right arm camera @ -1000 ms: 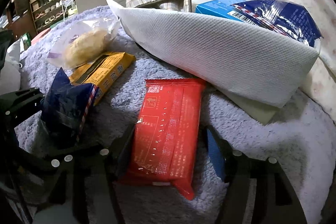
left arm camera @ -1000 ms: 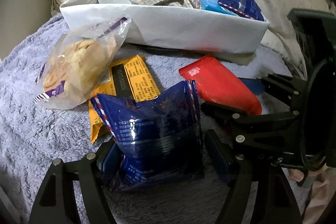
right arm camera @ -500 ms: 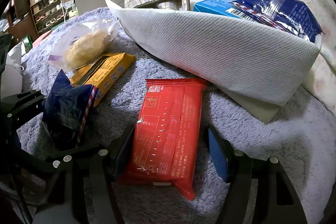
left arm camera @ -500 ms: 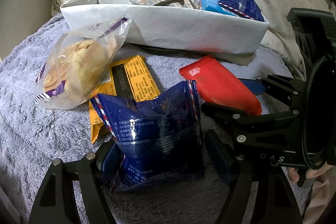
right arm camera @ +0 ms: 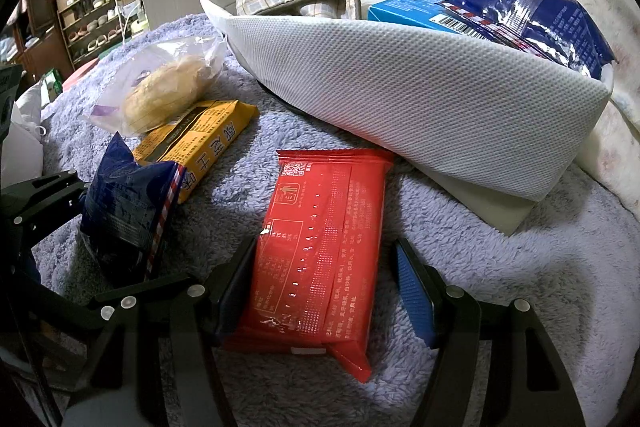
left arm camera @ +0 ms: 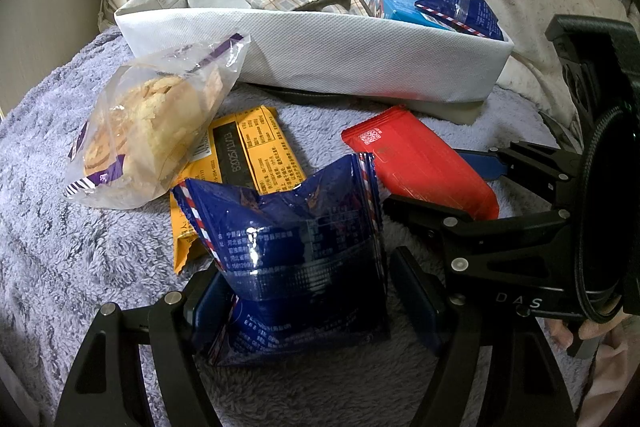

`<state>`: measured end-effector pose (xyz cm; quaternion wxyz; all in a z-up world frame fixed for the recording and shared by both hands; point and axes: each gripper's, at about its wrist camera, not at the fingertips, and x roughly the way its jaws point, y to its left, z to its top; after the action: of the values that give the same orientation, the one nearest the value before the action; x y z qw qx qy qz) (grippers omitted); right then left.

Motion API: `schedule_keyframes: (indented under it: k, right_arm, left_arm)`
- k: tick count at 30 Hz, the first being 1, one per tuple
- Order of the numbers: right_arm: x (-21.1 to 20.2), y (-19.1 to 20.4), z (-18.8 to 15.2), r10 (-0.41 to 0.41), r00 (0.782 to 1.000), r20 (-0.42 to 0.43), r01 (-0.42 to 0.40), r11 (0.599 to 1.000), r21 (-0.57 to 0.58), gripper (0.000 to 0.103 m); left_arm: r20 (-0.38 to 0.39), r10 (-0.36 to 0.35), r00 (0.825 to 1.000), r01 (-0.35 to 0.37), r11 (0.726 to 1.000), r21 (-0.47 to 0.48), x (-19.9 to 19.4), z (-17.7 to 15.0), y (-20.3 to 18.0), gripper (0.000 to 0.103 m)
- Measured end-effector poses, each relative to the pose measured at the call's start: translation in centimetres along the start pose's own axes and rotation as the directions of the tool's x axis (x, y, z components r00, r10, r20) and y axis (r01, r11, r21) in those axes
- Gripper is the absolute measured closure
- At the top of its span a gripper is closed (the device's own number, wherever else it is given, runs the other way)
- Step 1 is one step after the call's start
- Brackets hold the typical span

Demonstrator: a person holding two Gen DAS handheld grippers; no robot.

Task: Organize objects
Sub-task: 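Hold the red package in the right tool while the left tool grips the blue striped bag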

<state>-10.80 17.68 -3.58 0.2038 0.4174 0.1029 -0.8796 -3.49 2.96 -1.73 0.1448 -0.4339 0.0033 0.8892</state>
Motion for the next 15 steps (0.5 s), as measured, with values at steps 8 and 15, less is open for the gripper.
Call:
schedule_keyframes:
  k: [8,15]
  right_arm:
    - [0.18,0.4,0.25,0.001,1.0,0.0,-0.001,1.0,0.001,0.036]
    - [0.13,0.44,0.19,0.003,1.0,0.001,-0.003,1.0,0.002,0.035]
  left_arm:
    - [0.0,0.0,1.0,0.0,1.0,0.0,-0.02,0.02,0.01,0.028]
    - [0.0,-0.002,1.0,0.002,1.0,-0.001,-0.06,-0.04,0.11,0.028]
